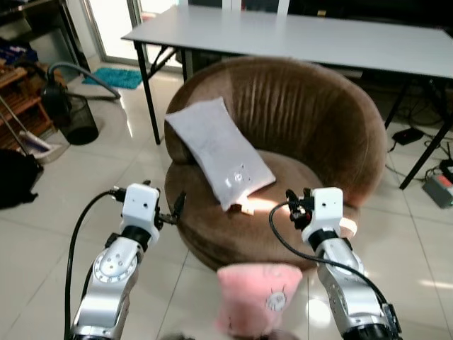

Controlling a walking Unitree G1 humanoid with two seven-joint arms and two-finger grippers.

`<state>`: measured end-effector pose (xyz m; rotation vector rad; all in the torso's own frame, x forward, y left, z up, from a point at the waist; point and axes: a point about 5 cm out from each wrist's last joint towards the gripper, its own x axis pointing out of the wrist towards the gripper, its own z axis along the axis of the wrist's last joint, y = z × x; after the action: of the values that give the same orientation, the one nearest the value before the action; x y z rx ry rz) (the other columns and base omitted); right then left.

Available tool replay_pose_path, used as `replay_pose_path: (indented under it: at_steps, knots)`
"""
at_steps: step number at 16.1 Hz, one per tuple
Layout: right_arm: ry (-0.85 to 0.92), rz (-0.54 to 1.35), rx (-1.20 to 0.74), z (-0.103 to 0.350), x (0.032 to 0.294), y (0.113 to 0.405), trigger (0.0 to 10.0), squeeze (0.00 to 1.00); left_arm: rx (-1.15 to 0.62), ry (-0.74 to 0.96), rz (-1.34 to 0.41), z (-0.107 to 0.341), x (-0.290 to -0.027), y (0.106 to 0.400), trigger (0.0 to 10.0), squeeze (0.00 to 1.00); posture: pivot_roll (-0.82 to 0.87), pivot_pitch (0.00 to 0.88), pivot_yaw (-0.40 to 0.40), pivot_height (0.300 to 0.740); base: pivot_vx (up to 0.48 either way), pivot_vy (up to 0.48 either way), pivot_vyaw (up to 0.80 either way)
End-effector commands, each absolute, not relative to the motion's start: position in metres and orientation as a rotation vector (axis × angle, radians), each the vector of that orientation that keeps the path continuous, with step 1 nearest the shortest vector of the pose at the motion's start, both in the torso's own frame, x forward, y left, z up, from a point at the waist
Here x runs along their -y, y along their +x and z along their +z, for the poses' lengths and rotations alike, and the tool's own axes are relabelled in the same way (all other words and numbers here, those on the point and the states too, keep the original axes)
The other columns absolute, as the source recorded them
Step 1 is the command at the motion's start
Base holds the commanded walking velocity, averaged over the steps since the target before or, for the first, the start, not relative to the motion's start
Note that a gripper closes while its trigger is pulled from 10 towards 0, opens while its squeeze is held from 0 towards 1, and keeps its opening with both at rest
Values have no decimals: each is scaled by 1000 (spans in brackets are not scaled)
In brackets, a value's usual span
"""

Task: Move the pillow to the sofa from floor

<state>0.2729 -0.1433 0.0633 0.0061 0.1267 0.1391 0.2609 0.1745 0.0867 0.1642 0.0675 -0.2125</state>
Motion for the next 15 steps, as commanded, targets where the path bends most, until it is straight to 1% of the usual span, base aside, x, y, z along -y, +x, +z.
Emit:
replay_pose_path:
  at_steps: [1,3,8,15]
  knots:
    - [15,135,-129,64,145,273,10000,0,-62,199,-207,87,-177,260,10000,0,58,0,-5,646,0,0,0]
    - [19,136,-130,64,144,273,10000,0,-72,211,-179,85,-179,261,10000,0,57,2,-3,621,0,0,0]
    - [16,136,-133,63,145,272,10000,0,-57,206,-180,87,-179,262,10000,0,55,10,-1,576,0,0,0]
    - [-1,135,-136,64,145,273,10000,0,-44,194,-184,87,-179,263,10000,0,53,12,-6,571,0,0,0]
